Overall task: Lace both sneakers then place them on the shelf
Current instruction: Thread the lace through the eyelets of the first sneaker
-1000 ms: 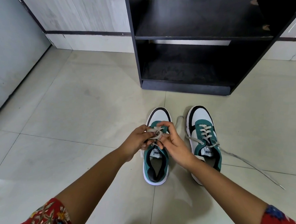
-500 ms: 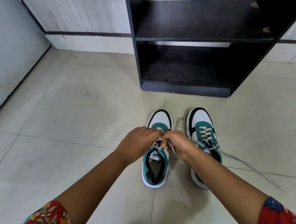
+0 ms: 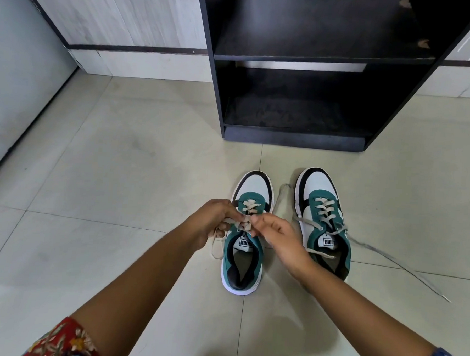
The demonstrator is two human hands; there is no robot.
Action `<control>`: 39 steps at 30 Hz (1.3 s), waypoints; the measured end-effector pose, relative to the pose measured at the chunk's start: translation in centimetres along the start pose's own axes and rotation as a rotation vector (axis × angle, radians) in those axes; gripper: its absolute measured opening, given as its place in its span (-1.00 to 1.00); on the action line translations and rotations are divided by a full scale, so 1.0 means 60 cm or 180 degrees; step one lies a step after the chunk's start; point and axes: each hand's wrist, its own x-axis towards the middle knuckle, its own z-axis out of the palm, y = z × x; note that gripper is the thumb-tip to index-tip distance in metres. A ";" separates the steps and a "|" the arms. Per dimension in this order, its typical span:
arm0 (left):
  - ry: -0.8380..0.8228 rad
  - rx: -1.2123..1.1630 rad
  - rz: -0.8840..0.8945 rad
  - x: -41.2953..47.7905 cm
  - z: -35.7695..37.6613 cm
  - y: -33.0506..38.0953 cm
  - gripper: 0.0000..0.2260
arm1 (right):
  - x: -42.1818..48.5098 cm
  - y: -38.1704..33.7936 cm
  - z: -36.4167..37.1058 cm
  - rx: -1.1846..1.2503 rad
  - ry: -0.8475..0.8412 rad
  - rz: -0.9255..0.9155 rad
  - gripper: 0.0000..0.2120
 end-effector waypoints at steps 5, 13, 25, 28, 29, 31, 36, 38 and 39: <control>0.0230 -0.0083 0.0118 -0.003 -0.002 -0.012 -0.77 | -0.005 0.010 0.005 -0.1206 0.0390 -0.0446 -0.80; 0.0226 -0.1177 -0.0364 -0.008 -0.035 -0.045 -0.90 | -0.014 0.001 -0.025 0.0254 0.0724 0.0238 -0.75; 0.0485 -0.1470 -0.0053 0.014 -0.030 -0.064 -0.77 | -0.019 0.001 -0.026 0.0780 0.0559 0.0550 -0.67; 0.0710 -0.0882 0.0149 0.018 -0.031 -0.063 -0.77 | -0.018 0.000 -0.034 -0.0780 0.0396 0.0030 -0.70; 0.0791 -0.0739 0.0186 0.020 -0.031 -0.063 -0.78 | -0.020 0.000 -0.035 -0.1292 0.0309 -0.0060 -0.71; 0.0907 -0.0534 0.0225 0.022 -0.030 -0.064 -0.80 | -0.024 -0.001 -0.037 -0.1971 0.0233 -0.0077 -0.71; 0.0927 -0.0224 0.0179 0.031 -0.039 -0.061 -0.85 | -0.033 -0.015 -0.037 -0.2904 0.0155 -0.0213 -0.74; 0.0955 -0.0165 0.0155 0.034 -0.041 -0.058 -0.88 | -0.035 -0.020 -0.034 -0.3081 0.0143 -0.0240 -0.69; 0.0978 -0.0155 0.0151 0.035 -0.043 -0.057 -0.87 | -0.036 -0.022 -0.034 -0.3130 0.0143 -0.0241 -0.68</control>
